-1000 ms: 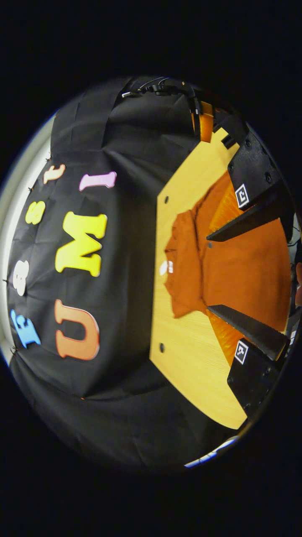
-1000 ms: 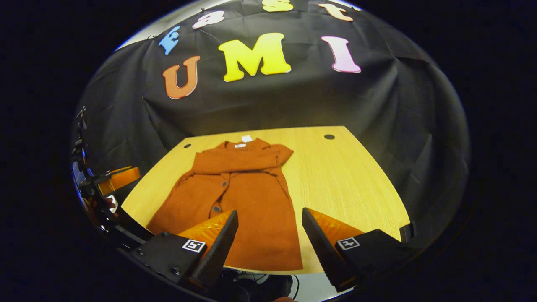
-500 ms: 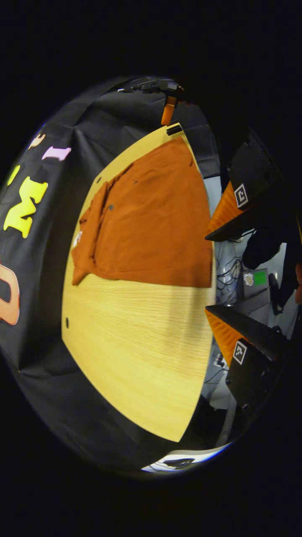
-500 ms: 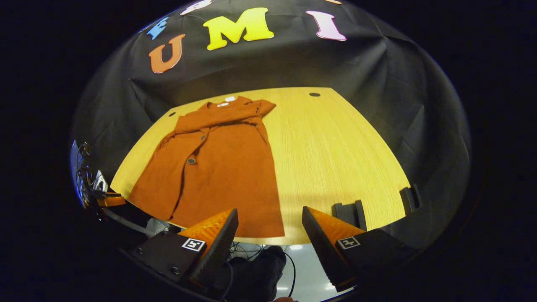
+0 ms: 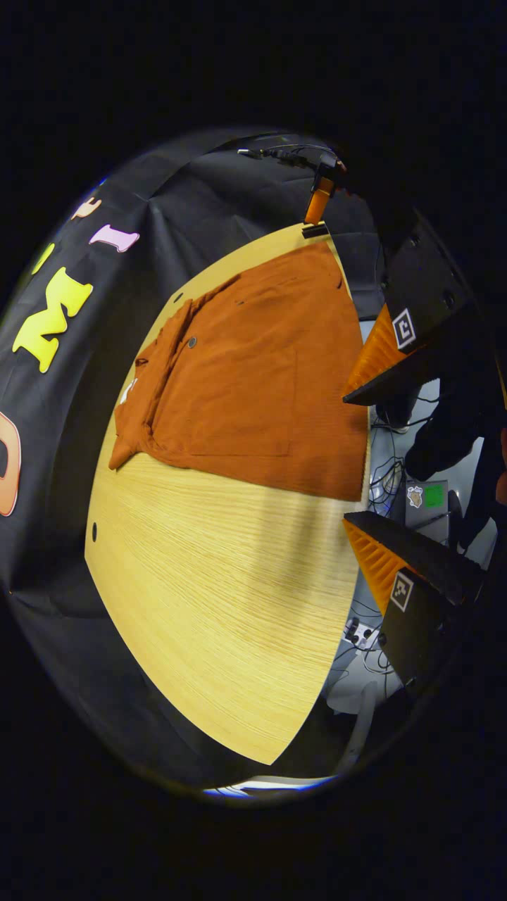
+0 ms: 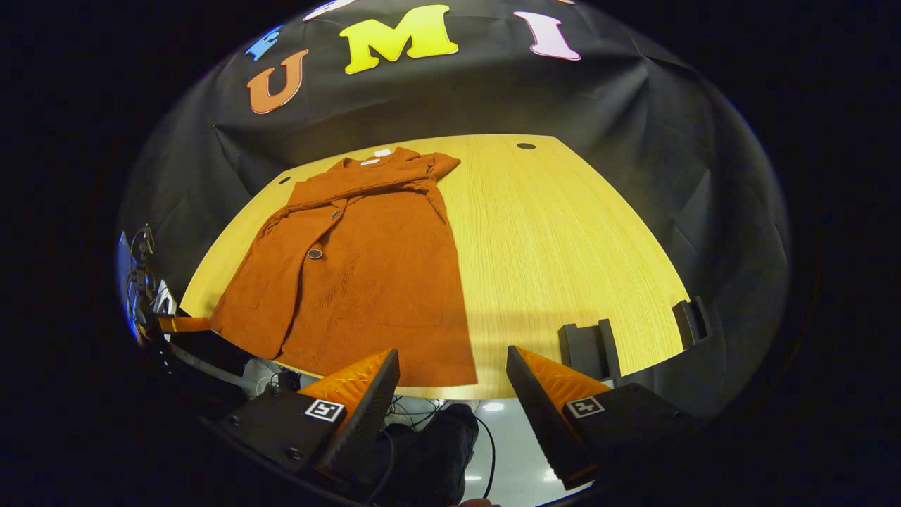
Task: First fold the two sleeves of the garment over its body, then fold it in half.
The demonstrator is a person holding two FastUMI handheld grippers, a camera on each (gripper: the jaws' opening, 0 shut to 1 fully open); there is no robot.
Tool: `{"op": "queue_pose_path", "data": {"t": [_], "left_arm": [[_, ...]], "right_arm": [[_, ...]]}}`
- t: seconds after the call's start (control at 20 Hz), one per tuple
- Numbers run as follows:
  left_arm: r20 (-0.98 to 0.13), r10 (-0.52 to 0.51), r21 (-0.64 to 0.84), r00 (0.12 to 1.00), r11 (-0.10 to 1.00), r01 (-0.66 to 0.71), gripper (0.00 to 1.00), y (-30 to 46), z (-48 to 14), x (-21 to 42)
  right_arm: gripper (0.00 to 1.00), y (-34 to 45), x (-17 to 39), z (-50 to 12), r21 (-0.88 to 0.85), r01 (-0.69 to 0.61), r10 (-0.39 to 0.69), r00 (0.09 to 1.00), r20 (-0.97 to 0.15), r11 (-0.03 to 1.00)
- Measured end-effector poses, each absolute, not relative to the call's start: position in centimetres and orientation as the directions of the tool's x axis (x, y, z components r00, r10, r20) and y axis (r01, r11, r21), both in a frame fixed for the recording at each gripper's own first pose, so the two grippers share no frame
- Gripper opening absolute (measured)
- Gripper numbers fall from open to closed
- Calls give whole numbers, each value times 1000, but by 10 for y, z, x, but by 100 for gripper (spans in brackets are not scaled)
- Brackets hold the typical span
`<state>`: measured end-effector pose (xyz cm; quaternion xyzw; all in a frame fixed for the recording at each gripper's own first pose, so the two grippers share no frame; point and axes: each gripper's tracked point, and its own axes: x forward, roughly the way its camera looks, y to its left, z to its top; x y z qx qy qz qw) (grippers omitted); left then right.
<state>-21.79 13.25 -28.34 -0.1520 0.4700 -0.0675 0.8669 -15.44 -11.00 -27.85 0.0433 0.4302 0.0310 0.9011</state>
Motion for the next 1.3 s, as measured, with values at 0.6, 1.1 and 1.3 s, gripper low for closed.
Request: {"op": "queue_pose_path", "data": {"t": [0.6,1.1,1.3], "left_arm": [[-818,-259,-346,514,935,-79,66,133,-300,-197],[-818,-291,-368,497,928,-62,11,115,-304,-191],[-814,-298,-383,498,921,-74,10,109,-305,-190]], "right_arm": [[94,-96,-141,-300,105,-42,109,595,-796,994],[99,-92,-142,-340,9,-30,23,515,-857,1000],[70,-84,-139,-340,39,-7,37,500,-865,999]]}}
